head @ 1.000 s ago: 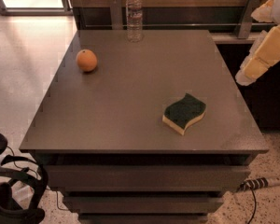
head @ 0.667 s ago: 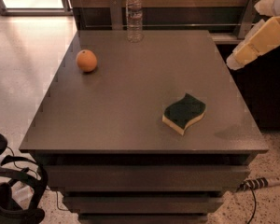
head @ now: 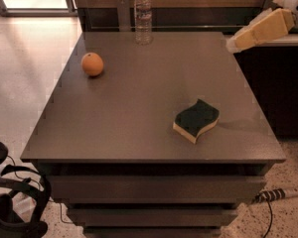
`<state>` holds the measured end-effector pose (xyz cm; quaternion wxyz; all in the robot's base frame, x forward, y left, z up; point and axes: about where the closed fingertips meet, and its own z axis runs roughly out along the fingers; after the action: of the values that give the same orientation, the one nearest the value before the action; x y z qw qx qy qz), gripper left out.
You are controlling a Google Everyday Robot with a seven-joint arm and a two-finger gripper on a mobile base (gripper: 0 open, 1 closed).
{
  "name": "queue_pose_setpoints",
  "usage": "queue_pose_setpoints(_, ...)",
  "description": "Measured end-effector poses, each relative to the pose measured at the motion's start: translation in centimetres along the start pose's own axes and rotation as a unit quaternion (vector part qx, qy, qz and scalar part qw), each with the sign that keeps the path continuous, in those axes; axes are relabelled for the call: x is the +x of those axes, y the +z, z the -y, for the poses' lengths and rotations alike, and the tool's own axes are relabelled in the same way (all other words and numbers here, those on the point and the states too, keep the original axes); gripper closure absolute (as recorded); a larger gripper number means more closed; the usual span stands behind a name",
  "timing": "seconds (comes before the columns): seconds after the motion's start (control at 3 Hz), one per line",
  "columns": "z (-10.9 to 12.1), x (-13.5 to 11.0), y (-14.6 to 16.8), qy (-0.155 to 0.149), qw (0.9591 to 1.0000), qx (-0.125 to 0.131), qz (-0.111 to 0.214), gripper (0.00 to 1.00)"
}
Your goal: Pick water bottle
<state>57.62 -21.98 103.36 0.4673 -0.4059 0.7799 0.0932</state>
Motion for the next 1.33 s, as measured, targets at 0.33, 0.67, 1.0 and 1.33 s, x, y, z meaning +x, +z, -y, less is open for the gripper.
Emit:
queue_pose_setpoints(0.33,0.0,0.0,0.0,-0.001,1.0,0.001,0.0,0.0)
queue_pose_setpoints(0.67,1.3,-1.4,3.0,-0.009,0.9998,-0.015,0.006,0.0)
queue_pose_setpoints(1.0,2.5,-4.0,7.6,-0.029,0.999,-0.032,0.013,0.0)
queue_pose_setpoints(1.33,3.8,-5.5,12.0,-0.028,0.9987,-0.033,0.025,0.0)
